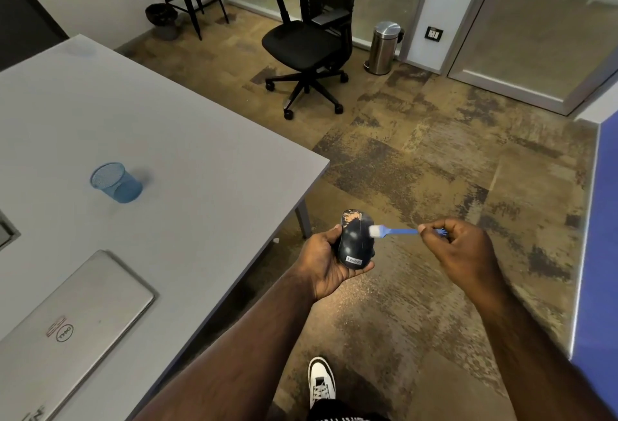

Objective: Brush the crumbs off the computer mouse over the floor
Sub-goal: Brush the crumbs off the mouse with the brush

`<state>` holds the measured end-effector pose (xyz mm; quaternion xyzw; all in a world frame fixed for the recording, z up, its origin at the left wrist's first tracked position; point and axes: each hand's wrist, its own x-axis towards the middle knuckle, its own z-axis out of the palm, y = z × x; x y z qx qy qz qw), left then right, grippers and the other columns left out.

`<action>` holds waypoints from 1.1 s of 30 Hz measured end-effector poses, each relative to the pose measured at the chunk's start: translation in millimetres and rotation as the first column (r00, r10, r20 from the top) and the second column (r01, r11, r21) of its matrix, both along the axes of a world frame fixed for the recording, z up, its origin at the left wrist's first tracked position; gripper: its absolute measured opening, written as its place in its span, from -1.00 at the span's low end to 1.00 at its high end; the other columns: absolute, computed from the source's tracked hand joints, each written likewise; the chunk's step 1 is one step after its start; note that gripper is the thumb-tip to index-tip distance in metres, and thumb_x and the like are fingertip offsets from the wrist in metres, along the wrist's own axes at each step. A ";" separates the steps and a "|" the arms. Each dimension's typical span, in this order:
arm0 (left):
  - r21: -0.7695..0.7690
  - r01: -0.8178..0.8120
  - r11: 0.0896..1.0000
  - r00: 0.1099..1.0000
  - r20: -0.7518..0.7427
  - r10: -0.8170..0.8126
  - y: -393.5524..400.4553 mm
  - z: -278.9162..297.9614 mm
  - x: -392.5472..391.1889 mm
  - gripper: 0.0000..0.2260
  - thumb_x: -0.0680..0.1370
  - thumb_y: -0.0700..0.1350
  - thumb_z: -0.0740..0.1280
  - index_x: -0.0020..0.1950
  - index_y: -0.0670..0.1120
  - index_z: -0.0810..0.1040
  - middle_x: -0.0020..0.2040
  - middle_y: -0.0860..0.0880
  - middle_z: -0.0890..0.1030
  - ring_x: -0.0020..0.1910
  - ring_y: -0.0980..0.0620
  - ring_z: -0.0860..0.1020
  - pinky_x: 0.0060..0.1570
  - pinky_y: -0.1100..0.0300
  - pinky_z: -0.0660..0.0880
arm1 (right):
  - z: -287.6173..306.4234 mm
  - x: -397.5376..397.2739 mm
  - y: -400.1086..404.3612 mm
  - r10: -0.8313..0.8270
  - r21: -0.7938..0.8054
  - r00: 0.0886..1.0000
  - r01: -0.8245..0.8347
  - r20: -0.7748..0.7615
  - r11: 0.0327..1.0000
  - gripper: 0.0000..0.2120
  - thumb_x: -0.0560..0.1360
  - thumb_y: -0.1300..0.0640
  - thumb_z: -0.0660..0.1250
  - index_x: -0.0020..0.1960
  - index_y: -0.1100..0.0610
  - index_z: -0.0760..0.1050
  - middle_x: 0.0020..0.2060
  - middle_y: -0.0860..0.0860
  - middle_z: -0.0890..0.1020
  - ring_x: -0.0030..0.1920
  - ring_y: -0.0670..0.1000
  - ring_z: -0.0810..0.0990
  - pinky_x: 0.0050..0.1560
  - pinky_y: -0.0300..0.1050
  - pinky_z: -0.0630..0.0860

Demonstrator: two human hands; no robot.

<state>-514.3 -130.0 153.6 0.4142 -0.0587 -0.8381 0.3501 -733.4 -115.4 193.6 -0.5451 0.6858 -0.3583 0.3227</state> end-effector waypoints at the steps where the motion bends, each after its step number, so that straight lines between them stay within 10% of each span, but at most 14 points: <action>1: 0.003 -0.001 1.000 1.000 -0.007 0.001 0.8 -0.5 0.3 -0.62 0.66 0.02 0.00 0.18 -0.19 0.49 0.18 -0.29 0.52 0.01 -0.20 0.56 0.07 -0.08 0.48 | 0.4 -1.5 -1.7 -0.053 -0.017 0.998 0.052 -0.035 0.998 -0.90 0.52 0.12 0.42 -0.14 0.12 0.64 -0.64 -0.11 0.44 -0.67 -0.18 0.33 -0.67 -0.34 0.19; 9: 0.020 -0.067 0.998 0.996 -0.062 0.068 -1.0 1.2 1.2 -0.63 0.67 -0.02 0.02 0.26 -0.21 0.47 0.26 -0.27 0.52 0.05 -0.17 0.58 0.09 -0.14 0.52 | 0.8 -4.2 6.1 0.234 0.088 0.968 -0.241 0.087 0.966 -0.83 0.50 0.26 0.43 -0.26 0.12 0.63 -0.63 -0.14 0.43 -0.64 -0.20 0.27 -0.61 -0.34 0.19; 16: 0.010 -0.013 1.000 0.999 -0.034 0.014 0.6 3.9 4.1 -0.55 0.66 0.03 -0.03 0.33 -0.24 0.42 0.19 -0.31 0.53 0.00 -0.20 0.58 -0.07 -0.04 0.59 | 0.2 -11.6 -0.1 -0.117 -0.081 0.993 0.116 -0.003 0.990 -0.88 0.52 0.09 0.41 -0.13 0.12 0.64 -0.55 -0.04 0.44 -0.62 -0.15 0.32 -0.65 -0.31 0.22; 33: -0.031 0.080 0.996 0.996 0.033 -0.079 7.1 9.3 -3.3 -0.61 0.66 0.01 0.02 0.30 -0.16 0.47 0.14 -0.25 0.52 -0.10 -0.16 0.57 -0.18 0.05 0.54 | 7.5 18.2 -2.2 0.163 -0.043 0.970 -0.158 0.179 0.987 -0.86 0.51 0.16 0.43 -0.24 0.07 0.64 -0.60 -0.15 0.44 -0.59 -0.19 0.28 -0.59 -0.30 0.22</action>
